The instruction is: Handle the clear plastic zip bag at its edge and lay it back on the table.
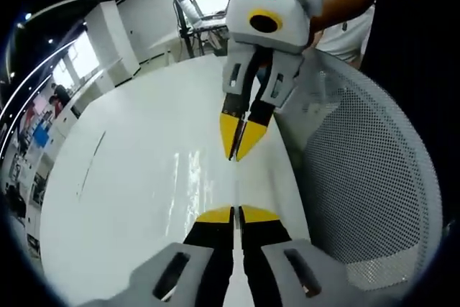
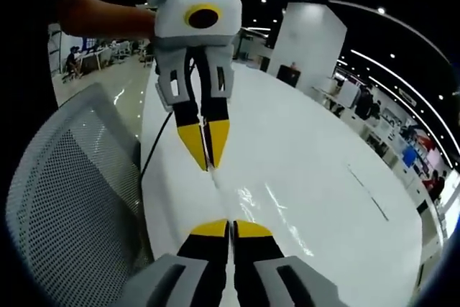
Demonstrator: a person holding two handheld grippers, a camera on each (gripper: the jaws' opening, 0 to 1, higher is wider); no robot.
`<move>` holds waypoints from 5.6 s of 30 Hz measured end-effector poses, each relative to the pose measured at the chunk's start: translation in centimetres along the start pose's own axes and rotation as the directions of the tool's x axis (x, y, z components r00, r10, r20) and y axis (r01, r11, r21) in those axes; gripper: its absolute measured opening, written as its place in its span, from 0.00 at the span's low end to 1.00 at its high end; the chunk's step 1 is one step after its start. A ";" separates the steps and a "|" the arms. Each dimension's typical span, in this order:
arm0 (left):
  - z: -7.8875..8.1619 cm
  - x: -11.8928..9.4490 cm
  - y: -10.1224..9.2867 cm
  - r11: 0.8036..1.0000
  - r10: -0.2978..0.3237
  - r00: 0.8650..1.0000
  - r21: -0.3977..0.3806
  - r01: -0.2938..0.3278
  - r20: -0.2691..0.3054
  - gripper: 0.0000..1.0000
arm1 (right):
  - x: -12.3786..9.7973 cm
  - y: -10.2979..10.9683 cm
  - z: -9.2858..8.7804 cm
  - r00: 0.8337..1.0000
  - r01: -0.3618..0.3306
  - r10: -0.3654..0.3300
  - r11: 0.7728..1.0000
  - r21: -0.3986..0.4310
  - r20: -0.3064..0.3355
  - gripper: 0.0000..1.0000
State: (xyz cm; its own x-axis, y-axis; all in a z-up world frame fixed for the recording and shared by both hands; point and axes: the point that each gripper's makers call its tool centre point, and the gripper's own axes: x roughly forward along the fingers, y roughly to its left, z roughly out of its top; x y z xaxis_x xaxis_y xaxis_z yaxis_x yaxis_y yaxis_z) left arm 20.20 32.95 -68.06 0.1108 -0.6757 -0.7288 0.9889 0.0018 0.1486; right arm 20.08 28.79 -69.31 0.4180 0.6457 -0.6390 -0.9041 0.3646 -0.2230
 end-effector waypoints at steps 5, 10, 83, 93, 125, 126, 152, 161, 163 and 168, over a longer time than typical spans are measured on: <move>-0.3 0.1 0.0 1.000 0.003 1.000 0.029 -0.003 -0.009 0.00 | 0.1 0.3 0.1 1.000 -0.014 0.014 1.000 -0.018 0.000 0.00; -0.4 0.3 -0.1 0.999 0.006 1.000 0.052 -0.005 -0.020 0.01 | 0.2 0.5 0.2 1.000 -0.027 0.027 0.999 -0.031 0.000 0.00; -0.4 0.8 0.5 0.995 0.038 0.997 0.089 -0.031 -0.071 0.00 | 1.6 1.0 3.5 0.996 -0.061 0.066 0.995 -0.084 0.058 0.04; -0.4 0.9 0.7 0.996 0.047 0.996 0.085 -0.040 -0.077 0.00 | 2.1 1.2 4.0 0.996 -0.080 0.085 0.988 -0.130 0.031 0.04; -0.2 1.3 0.5 0.997 0.024 0.996 0.069 -0.018 -0.085 0.00 | 2.4 1.1 3.7 0.993 -0.107 0.111 0.984 -0.144 0.025 0.01; -0.2 1.3 0.4 0.998 0.019 0.996 0.069 -0.014 -0.086 0.00 | 2.4 1.2 3.7 0.993 -0.110 0.115 0.983 -0.146 0.023 0.01; -0.5 1.3 0.1 0.998 -0.015 0.996 0.062 0.021 -0.088 0.00 | 2.4 1.6 3.4 0.990 -0.136 0.140 0.973 -0.186 0.007 0.00; -0.5 1.4 0.0 0.998 -0.016 0.996 0.051 0.021 -0.086 0.00 | 2.5 1.6 3.3 0.990 -0.137 0.141 0.975 -0.175 0.009 0.00; -0.5 1.4 0.0 0.998 -0.015 0.996 0.052 0.019 -0.083 0.00 | 2.5 1.6 3.3 0.990 -0.136 0.140 0.975 -0.174 0.010 0.00; -0.5 1.3 0.1 0.999 -0.012 0.997 0.050 0.016 -0.078 0.00 | 2.4 1.5 3.3 0.990 -0.134 0.138 0.976 -0.169 0.013 0.00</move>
State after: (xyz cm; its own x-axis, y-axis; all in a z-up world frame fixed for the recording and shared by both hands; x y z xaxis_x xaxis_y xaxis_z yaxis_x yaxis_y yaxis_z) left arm 20.45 32.42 -69.30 0.1063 -0.6158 -0.7807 0.9843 -0.0459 0.1702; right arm 19.99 33.16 -68.75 0.2906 0.6983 -0.6542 -0.9537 0.1562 -0.2569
